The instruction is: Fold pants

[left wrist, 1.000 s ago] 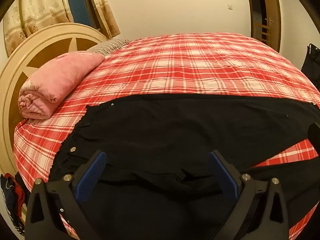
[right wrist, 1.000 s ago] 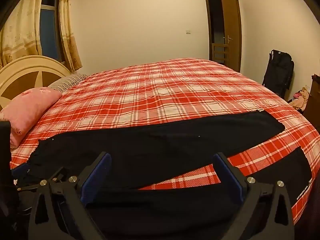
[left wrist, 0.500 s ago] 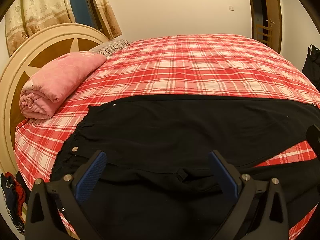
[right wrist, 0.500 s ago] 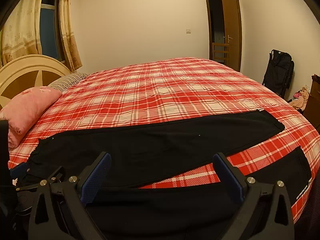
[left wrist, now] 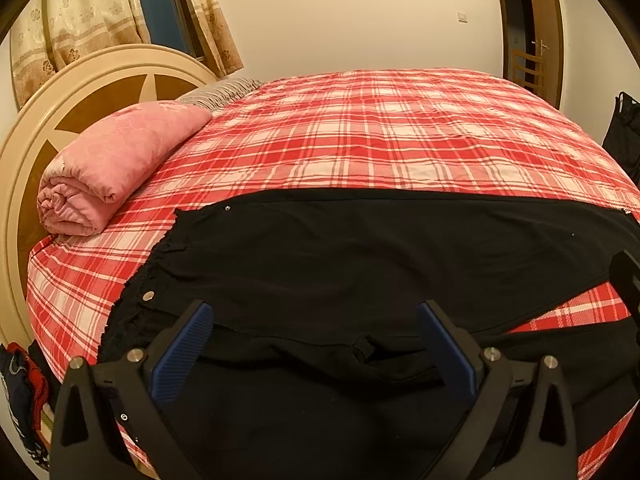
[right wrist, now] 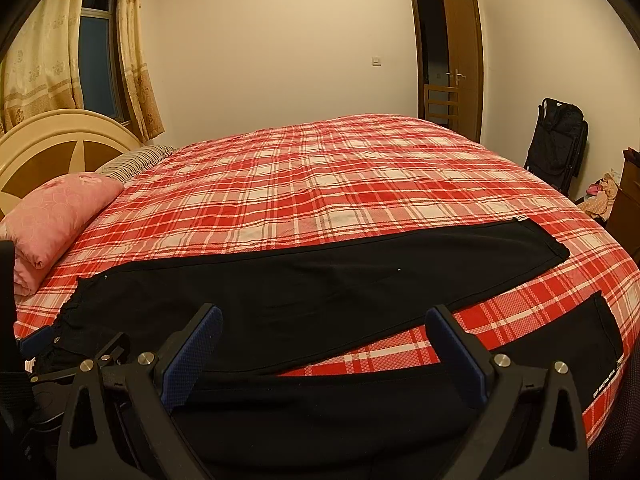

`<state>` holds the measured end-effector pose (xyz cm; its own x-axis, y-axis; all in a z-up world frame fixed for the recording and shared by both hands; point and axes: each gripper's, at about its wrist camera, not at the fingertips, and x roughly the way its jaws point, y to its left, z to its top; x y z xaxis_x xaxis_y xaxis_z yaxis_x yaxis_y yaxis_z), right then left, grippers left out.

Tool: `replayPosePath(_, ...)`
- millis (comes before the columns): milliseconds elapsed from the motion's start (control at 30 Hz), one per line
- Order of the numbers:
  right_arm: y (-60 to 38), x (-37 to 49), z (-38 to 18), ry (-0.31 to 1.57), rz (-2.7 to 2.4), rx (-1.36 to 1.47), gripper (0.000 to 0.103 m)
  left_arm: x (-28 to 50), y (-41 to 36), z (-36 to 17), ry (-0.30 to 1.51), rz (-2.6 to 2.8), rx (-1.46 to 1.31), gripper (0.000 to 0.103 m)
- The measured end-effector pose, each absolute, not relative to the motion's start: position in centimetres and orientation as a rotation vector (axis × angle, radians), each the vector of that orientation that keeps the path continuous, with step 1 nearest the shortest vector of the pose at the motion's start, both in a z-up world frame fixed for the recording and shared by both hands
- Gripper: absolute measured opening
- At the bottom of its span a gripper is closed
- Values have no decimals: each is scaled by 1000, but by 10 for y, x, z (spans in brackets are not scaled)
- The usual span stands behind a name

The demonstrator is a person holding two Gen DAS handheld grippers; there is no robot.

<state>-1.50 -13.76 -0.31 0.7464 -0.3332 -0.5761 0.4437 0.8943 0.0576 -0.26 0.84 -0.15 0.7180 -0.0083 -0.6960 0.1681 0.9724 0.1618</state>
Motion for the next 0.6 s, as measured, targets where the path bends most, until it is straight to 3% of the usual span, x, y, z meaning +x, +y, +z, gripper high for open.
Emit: replayPosePath(600,-137,-15,-4,594,-429,198,102,-3,6,-4,774,-96,222,103)
